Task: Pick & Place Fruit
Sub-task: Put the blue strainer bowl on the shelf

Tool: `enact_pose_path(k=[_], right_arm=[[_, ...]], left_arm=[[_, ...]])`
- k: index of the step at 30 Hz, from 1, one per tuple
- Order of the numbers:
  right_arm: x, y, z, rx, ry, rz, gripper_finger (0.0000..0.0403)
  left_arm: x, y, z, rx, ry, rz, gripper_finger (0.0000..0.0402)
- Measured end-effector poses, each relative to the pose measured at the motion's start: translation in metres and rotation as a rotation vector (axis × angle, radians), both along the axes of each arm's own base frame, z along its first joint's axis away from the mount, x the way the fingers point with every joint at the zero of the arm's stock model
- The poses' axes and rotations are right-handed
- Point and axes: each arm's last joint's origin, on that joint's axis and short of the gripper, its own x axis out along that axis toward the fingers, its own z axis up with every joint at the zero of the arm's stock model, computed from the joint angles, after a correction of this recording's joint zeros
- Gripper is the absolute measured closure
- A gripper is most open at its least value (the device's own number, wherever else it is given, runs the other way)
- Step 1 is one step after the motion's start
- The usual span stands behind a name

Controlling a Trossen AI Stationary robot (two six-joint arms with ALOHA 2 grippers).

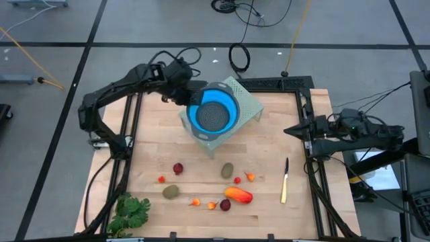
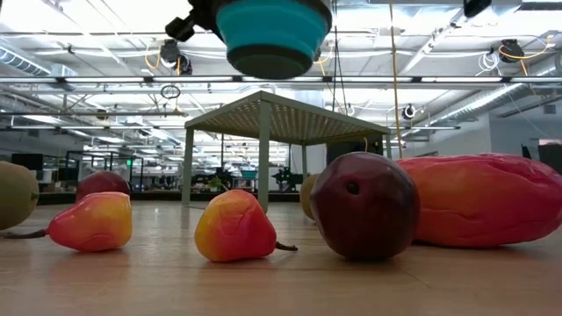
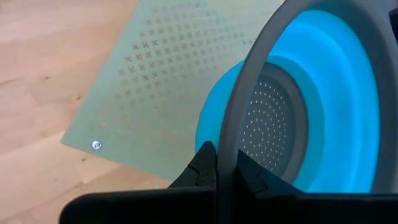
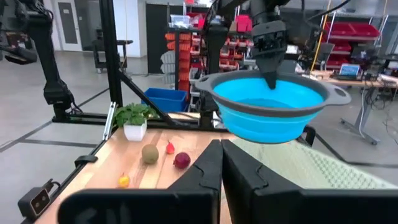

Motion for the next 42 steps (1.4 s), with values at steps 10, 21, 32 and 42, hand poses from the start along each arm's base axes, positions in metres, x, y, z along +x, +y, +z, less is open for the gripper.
enact_pose_path(k=[10, 21, 32, 42], right_arm=[[-0.005, 0.000, -0.031, 0.025, 0.018, -0.001, 0.0403], [-0.013, -0.001, -0.053, 0.017, -0.048, 0.007, 0.0403], [-0.012, 0.000, -0.055, -0.010, -0.039, 0.010, 0.0403], [-0.012, 0.000, -0.057, -0.015, -0.023, 0.012, 0.0403]], left_arm=[[0.003, 0.008, -0.005, -0.017, 0.003, 0.012, 0.0399], [0.000, 0.017, -0.005, 0.012, 0.014, 0.038, 0.0399], [0.017, 0.033, -0.029, 0.010, 0.090, -0.041, 0.0399], [0.018, 0.036, -0.032, 0.041, 0.107, -0.095, 0.0399]])
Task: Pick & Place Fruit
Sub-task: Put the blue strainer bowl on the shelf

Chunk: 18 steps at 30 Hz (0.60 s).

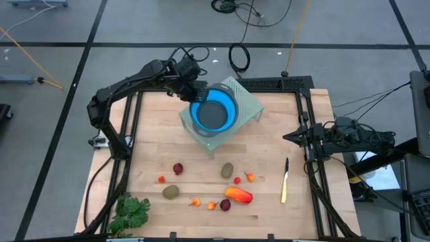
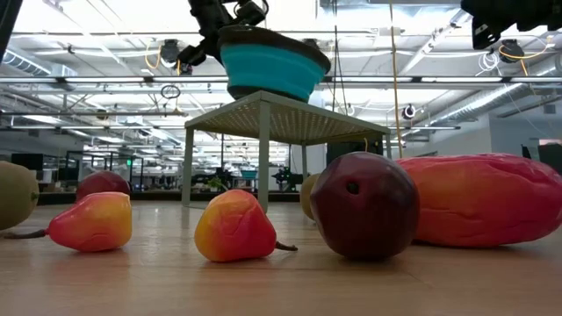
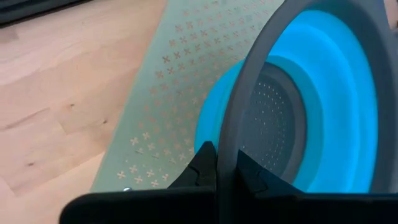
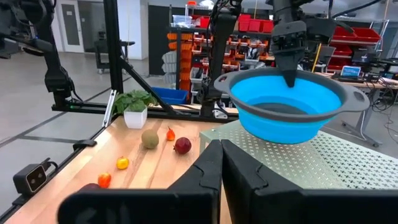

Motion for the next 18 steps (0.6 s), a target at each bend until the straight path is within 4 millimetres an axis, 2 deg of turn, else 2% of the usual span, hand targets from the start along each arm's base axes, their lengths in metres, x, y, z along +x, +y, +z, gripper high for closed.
enact_pose_path(k=[18], right_arm=[[0.000, 0.000, -0.002, -0.001, 0.020, -0.004, 0.0403]], left_arm=[[0.005, -0.011, 0.004, 0.055, -0.016, -0.045, 0.0399]])
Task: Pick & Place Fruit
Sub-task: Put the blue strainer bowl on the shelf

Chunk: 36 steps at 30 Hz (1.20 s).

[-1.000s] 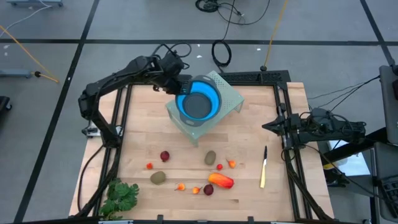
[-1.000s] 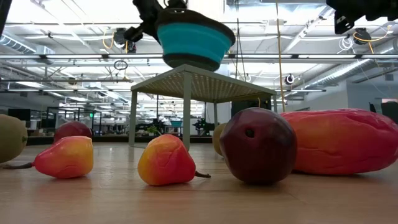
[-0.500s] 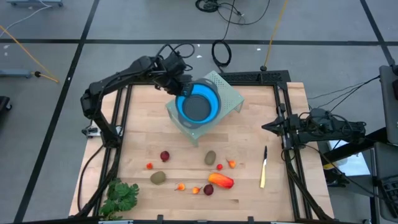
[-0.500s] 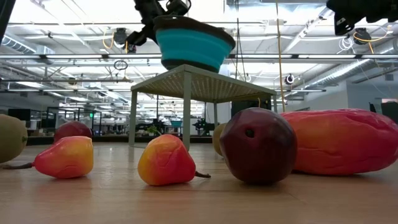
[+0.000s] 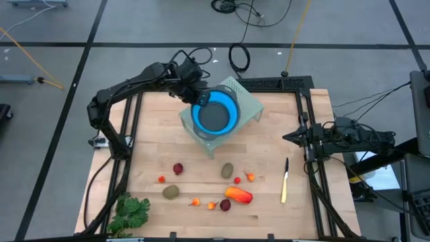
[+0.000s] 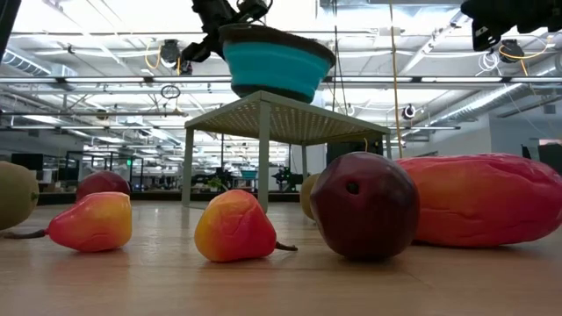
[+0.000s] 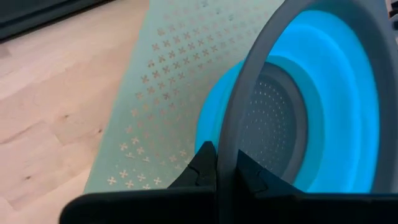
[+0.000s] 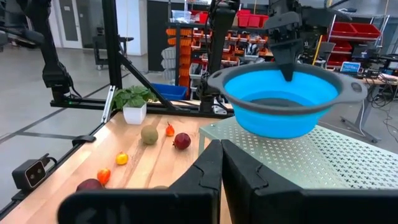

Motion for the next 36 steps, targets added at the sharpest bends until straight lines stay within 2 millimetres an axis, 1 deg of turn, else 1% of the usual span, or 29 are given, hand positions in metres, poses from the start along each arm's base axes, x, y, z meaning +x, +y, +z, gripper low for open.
enact_pose_path(k=[3, 11, 20, 22, 28, 30, 33, 36], right_arm=[[0.000, 0.000, 0.000, 0.001, 0.001, 0.000, 0.0403], [0.000, 0.000, 0.000, 0.000, 0.006, 0.000, 0.0403], [0.000, 0.000, 0.000, -0.015, 0.006, -0.001, 0.0403], [0.000, 0.000, 0.000, -0.015, 0.006, -0.001, 0.0403], [0.000, 0.000, 0.000, -0.015, 0.006, -0.001, 0.0403], [0.000, 0.000, 0.000, -0.015, 0.006, -0.001, 0.0403], [0.000, 0.000, 0.000, -0.015, 0.006, -0.001, 0.0403], [0.000, 0.000, 0.000, -0.015, 0.006, 0.000, 0.0403]], left_arm=[[-0.002, -0.006, 0.005, -0.004, -0.020, -0.014, 0.0399], [-0.018, -0.018, 0.025, 0.027, -0.079, -0.038, 0.0399], [-0.008, -0.028, 0.031, 0.077, -0.171, -0.117, 0.0399], [-0.005, -0.027, 0.029, 0.080, -0.194, -0.112, 0.0399], [0.004, -0.027, 0.014, 0.067, -0.211, -0.112, 0.0399], [0.005, -0.028, 0.009, 0.061, -0.194, -0.116, 0.0399], [-0.002, -0.030, 0.007, 0.062, -0.188, -0.117, 0.0399], [-0.013, -0.031, 0.005, 0.062, -0.184, -0.085, 0.0399]])
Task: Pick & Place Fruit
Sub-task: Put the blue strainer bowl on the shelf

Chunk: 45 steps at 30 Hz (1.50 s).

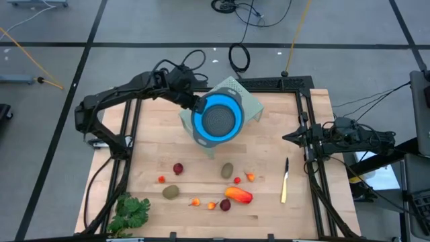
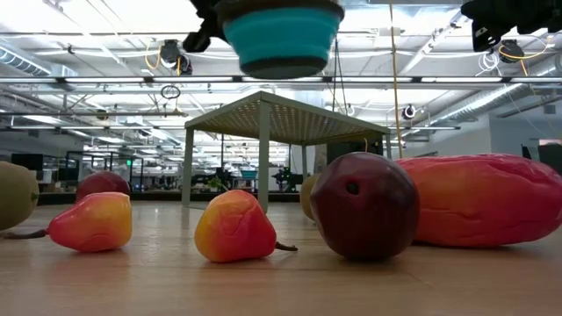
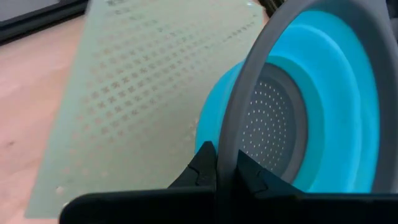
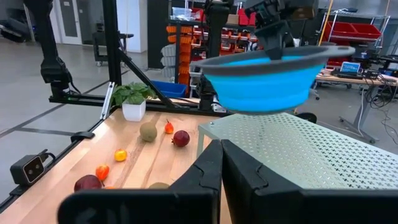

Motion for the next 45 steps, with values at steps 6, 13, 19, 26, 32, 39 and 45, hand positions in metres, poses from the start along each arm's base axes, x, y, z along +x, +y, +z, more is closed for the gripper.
enact_pose_path(k=[6, 13, 19, 26, 32, 39, 45], right_arm=[[0.000, 0.000, 0.000, -0.001, 0.000, -0.001, 0.0403], [0.000, 0.000, 0.000, -0.003, 0.000, -0.003, 0.0403], [0.000, 0.000, 0.000, -0.001, 0.000, -0.003, 0.0403], [0.000, 0.000, 0.000, -0.001, -0.001, -0.003, 0.0403], [0.000, 0.000, 0.000, -0.002, -0.001, -0.003, 0.0403], [0.000, 0.000, 0.000, -0.001, -0.001, -0.003, 0.0403], [0.000, 0.000, 0.000, -0.001, -0.001, -0.003, 0.0403]], left_arm=[[-0.016, -0.002, -0.016, -0.030, -0.034, 0.069, 0.0399], [-0.025, 0.005, -0.023, -0.041, -0.021, 0.112, 0.0399], [-0.026, 0.014, -0.028, -0.055, 0.003, 0.116, 0.0399], [-0.027, 0.016, -0.028, -0.072, -0.006, 0.108, 0.0399], [-0.024, 0.017, -0.031, -0.076, 0.002, 0.109, 0.0399], [-0.018, 0.024, -0.041, -0.096, 0.034, 0.117, 0.0399], [-0.019, 0.025, -0.040, -0.105, 0.032, 0.116, 0.0399]])
